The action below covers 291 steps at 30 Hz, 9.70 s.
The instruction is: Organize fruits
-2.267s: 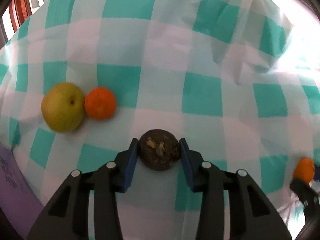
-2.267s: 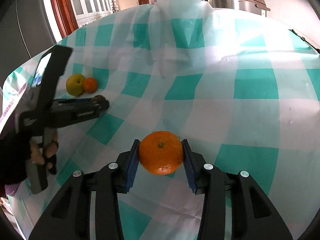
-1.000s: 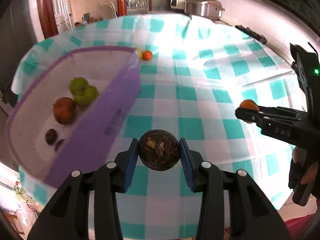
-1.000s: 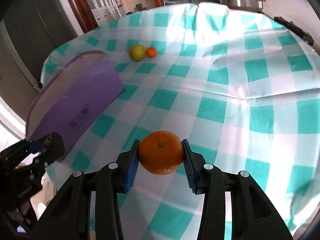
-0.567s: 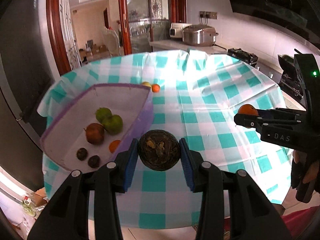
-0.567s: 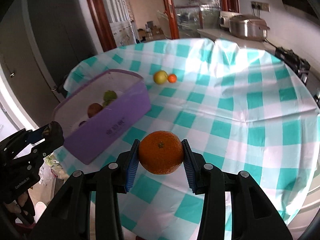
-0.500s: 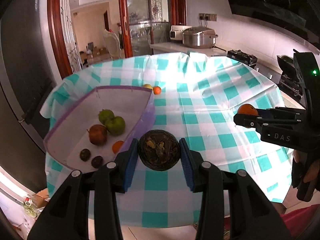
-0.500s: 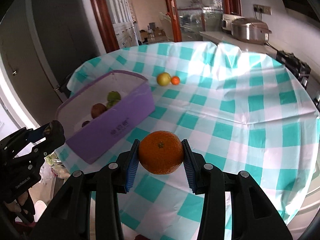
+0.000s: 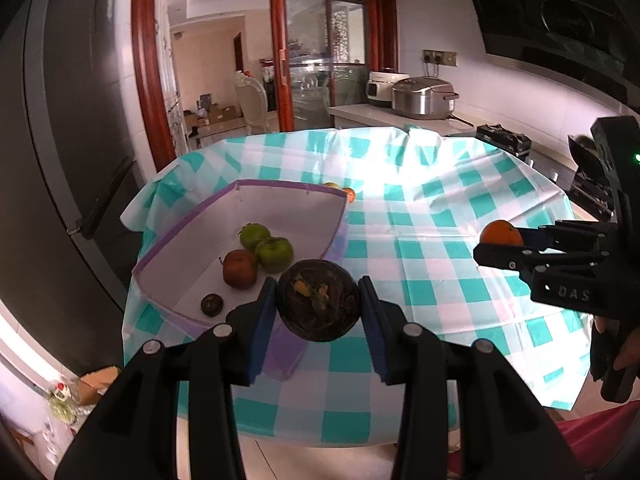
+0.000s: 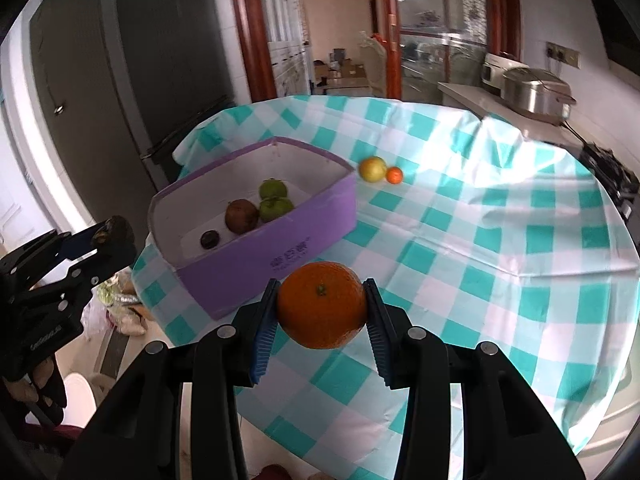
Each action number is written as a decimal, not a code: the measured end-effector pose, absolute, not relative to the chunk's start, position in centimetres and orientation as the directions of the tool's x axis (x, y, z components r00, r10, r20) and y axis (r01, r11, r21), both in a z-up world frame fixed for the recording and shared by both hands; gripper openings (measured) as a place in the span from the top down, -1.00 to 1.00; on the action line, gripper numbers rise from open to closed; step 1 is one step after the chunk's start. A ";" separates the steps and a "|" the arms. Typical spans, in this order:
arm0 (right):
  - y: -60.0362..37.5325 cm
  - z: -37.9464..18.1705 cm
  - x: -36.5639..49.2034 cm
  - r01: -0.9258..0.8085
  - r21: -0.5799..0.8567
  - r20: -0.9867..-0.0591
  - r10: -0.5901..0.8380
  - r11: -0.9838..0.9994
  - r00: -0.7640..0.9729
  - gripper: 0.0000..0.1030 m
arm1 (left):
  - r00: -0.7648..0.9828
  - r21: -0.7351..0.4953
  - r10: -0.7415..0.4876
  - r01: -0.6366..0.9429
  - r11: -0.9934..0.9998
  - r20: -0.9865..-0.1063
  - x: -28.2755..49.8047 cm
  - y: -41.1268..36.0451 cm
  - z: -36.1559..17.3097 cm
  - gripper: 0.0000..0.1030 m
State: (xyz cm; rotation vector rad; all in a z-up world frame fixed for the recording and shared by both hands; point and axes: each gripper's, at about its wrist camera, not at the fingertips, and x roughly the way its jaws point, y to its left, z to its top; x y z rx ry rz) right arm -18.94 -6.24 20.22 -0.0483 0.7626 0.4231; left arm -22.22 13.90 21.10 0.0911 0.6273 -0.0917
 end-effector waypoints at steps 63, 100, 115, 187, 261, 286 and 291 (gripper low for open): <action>-7.2 12.6 13.9 -0.282 0.090 -0.708 0.260 0.955 0.656 -0.43 | 0.469 0.035 0.126 -0.197 0.980 -0.874 0.2 20.6 10.8 -0.86; -13.2 2.8 18.3 -0.327 0.072 -0.759 0.264 0.942 0.595 0.28 | 0.062 -0.066 -0.075 0.134 0.989 -0.995 35.3 5.2 4.3 -0.96; -14.0 2.0 15.1 -0.297 0.125 -0.764 0.283 0.947 0.580 0.27 | -0.063 -0.006 0.000 0.096 0.995 -0.998 36.6 6.3 -0.9 -0.18; -4.9 21.7 -14.3 -0.436 0.075 -0.648 0.377 0.897 0.662 0.27 | 0.614 -0.049 -0.120 0.131 0.990 -0.780 -12.9 13.6 21.2 -0.24; 9.7 12.2 5.4 -0.582 -0.049 -0.897 0.221 0.811 0.384 -0.64 | 0.476 0.136 0.269 -0.295 0.946 -0.837 -1.4 28.3 12.4 -0.80; 8.6 17.0 -0.9 -0.532 0.126 -0.862 0.358 0.838 0.359 -0.69 | 0.497 0.128 0.338 -0.408 0.904 -0.800 -8.4 26.5 17.6 -0.92; 7.4 17.6 -1.5 -0.520 0.131 -0.854 0.362 0.844 0.373 -0.69 | 0.492 0.032 0.194 -0.317 0.948 -0.849 -8.5 24.4 17.5 -0.94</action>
